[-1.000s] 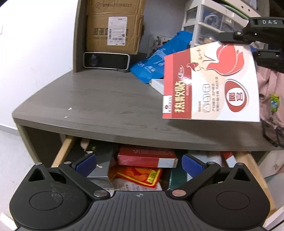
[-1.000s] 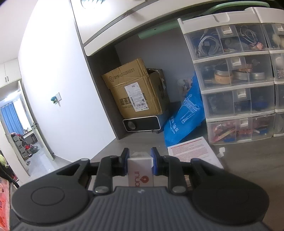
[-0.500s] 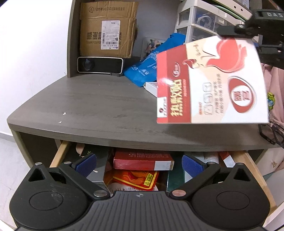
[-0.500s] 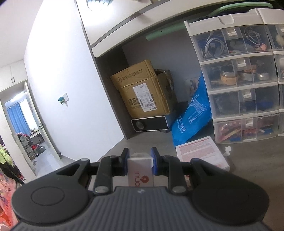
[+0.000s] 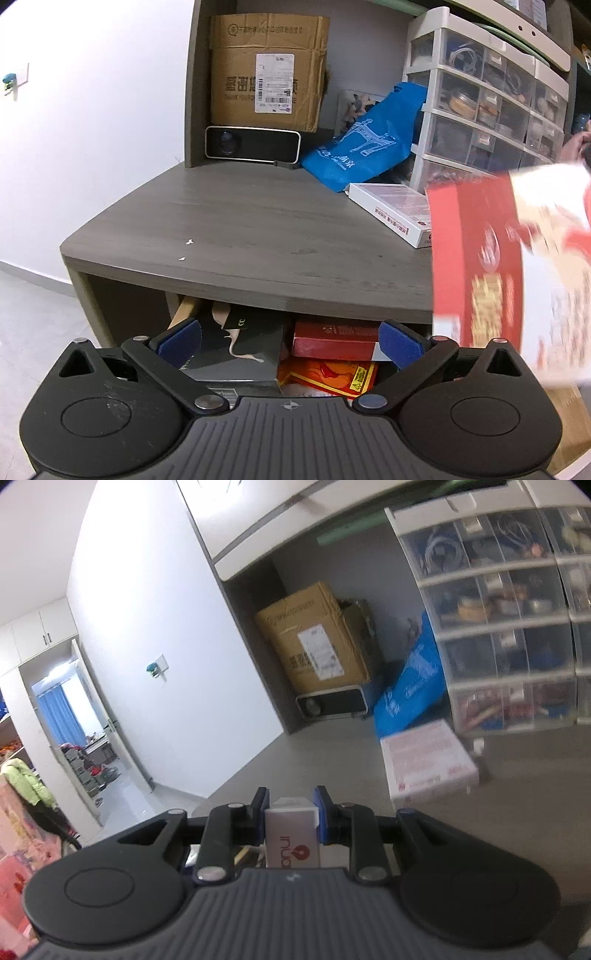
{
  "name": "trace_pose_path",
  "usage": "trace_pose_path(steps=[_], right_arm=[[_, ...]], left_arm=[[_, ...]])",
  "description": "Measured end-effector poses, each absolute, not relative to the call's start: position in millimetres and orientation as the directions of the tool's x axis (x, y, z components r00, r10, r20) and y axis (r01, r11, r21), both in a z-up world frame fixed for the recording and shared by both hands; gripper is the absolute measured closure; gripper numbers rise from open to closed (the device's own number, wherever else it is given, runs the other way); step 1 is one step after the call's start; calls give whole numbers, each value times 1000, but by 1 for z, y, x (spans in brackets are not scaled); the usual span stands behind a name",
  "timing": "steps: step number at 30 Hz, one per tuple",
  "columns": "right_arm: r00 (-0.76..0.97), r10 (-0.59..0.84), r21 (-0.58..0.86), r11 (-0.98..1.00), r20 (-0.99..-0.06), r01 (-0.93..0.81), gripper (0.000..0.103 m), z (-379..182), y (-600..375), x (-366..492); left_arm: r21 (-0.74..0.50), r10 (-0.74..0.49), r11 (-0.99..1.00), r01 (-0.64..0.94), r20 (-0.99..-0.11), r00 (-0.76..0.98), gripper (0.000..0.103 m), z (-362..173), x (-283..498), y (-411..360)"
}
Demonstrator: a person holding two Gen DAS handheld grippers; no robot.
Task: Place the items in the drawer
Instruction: 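Lower the held box into the open drawer with the right gripper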
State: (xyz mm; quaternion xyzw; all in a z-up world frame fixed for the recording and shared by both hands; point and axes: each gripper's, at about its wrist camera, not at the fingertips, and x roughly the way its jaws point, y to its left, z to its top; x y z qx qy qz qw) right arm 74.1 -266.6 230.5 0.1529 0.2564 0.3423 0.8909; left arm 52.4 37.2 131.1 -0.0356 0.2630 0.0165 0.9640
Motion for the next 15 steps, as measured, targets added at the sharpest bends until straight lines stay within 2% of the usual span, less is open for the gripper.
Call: trace_pose_path(steps=[15], right_arm=[[524,757,490,653,-391,-578,78,187,-292,57]], left_arm=[[-22,43,998,-64,-519,854,0,128,33,27]])
